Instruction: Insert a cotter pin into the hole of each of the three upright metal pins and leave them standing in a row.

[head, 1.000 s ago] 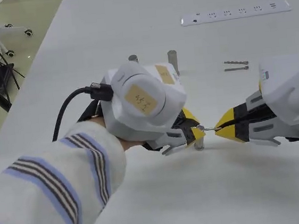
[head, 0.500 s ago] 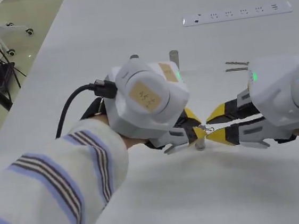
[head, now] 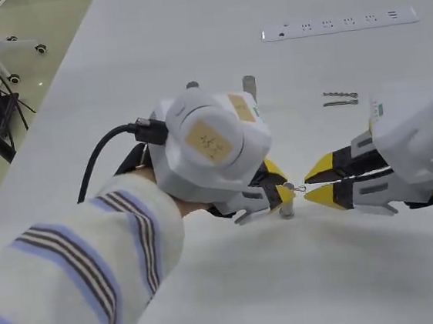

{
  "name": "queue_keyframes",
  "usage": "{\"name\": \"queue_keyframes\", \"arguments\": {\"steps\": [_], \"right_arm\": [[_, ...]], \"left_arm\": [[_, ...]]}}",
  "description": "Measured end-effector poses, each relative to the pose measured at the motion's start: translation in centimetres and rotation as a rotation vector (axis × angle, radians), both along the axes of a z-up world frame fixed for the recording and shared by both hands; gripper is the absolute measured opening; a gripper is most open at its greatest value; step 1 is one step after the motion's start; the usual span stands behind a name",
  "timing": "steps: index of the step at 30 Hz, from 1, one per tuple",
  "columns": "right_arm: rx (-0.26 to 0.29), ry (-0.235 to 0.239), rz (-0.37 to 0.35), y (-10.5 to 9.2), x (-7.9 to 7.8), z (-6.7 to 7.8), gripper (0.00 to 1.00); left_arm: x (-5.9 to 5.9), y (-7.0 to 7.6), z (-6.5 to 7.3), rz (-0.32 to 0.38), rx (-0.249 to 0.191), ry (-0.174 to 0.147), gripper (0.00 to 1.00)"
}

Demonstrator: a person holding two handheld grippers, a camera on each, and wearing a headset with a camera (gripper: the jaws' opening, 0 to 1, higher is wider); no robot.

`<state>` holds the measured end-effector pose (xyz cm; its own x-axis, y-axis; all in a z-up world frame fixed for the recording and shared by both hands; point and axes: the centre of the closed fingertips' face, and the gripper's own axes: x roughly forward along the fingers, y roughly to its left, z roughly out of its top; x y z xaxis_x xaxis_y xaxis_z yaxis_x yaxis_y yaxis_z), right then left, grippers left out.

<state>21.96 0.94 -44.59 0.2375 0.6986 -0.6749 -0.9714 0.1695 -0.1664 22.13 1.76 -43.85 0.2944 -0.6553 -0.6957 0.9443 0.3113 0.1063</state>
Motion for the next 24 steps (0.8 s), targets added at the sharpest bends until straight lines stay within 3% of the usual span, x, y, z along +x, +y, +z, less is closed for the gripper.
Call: {"name": "queue_keyframes", "arguments": {"steps": [4, 20, 24], "right_arm": [[0.006, -0.001, 0.003, 0.25, -0.01, 0.14, 0.0], [0.006, -0.006, -0.004, 0.69, -0.03, 0.14, 0.02], [0.017, -0.004, -0.03, 0.53, 0.04, 0.32, 0.06]], "left_arm": [[-0.02, -0.01, -0.01, -0.001, 0.003, -0.003, 0.06], [-0.03, -0.03, -0.09, 0.027, 0.018, -0.002, 0.06], [0.02, 0.04, 0.23, 0.045, 0.006, -0.009, 0.14]]}}
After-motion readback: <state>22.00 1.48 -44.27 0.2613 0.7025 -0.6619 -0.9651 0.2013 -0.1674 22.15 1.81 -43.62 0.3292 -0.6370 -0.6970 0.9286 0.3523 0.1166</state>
